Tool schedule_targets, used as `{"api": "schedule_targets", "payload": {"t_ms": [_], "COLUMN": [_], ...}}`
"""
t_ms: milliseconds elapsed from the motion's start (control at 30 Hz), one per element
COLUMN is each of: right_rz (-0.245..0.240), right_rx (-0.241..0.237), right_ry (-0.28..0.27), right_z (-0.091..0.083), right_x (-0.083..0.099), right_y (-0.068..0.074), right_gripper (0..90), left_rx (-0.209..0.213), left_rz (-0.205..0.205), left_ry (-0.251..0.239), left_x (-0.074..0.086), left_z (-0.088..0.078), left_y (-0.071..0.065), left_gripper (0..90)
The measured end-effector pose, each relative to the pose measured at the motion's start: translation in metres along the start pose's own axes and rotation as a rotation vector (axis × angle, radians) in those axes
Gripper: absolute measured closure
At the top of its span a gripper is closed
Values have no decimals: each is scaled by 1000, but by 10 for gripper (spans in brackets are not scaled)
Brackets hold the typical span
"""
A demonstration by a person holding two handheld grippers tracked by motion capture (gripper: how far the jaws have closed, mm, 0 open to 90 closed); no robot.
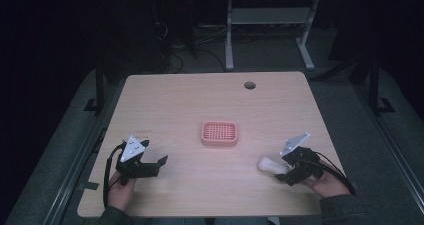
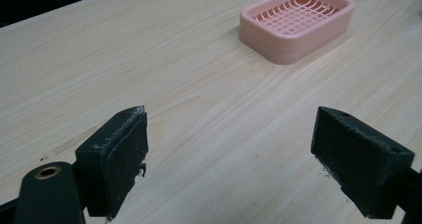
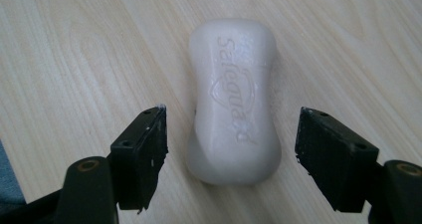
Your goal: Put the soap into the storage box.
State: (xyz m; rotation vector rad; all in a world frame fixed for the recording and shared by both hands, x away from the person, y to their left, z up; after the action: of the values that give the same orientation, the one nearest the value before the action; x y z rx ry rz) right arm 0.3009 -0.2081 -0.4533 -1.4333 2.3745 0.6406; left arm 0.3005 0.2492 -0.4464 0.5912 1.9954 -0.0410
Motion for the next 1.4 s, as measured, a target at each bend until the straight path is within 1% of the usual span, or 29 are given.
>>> {"api": "schedule_targets", "payload": {"t_ms": [100, 233, 333, 400, 533, 567, 667, 733, 867, 1100, 1167, 1233, 1400], "right_rz": [2, 2, -6, -2, 6, 6, 5, 12, 12, 19, 20, 26, 13], "right_rx": [-7, -11, -11, -11, -12, -6, -12, -11, -26, -29, -24, -32, -38], "right_ry": [10, 15, 47, 54, 73, 84, 84, 94, 92, 83, 84, 89, 93], "right_z": [5, 10, 16, 17, 22, 24, 26, 28, 30, 30, 30, 30, 29], "right_x": [-5, -9, -13, -14, -15, -15, -16, -15, -15, -15, -15, -16, -17], "right_y": [-3, -4, -6, -7, -10, -10, -10, -11, -13, -12, -11, -11, -9], "right_gripper": [289, 292, 303, 306, 330, 364, 381, 419, 457, 472, 477, 482, 486], "left_rx": [1, -2, 0, 1, -3, -4, -1, 0, -1, 0, 0, -3, -2], "left_rz": [-10, -5, -2, -3, -5, -6, -3, -3, -7, 0, -6, -11, -6], "left_ry": [-1, -5, -2, -1, -6, -7, 0, 0, -13, -5, -12, -9, -10], "left_x": [0, -1, -1, 0, -1, -1, -1, -1, -2, -2, -2, -2, -1], "left_z": [0, -1, 0, 0, 0, 0, 1, 1, -1, 0, 0, 0, 0], "left_y": [0, 1, 0, 0, 1, 1, 1, 1, 1, 0, 1, 1, 1], "left_gripper": [146, 146, 146, 146, 146, 146, 146, 146, 146, 146, 146, 146, 146]}}
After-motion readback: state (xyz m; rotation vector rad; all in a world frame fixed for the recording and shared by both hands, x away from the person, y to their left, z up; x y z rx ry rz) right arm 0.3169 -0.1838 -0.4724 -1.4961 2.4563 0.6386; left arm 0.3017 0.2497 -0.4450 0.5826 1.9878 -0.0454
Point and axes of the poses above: each handheld gripper's, and its own axes: z roughly forward along the jaws, x roughly out of its underside, y roughly to its left, the point moved 3 cm from there along z, roughly forward along the jaws, and after that the axes turned 15 degrees about -x, right-handed, at the moved point
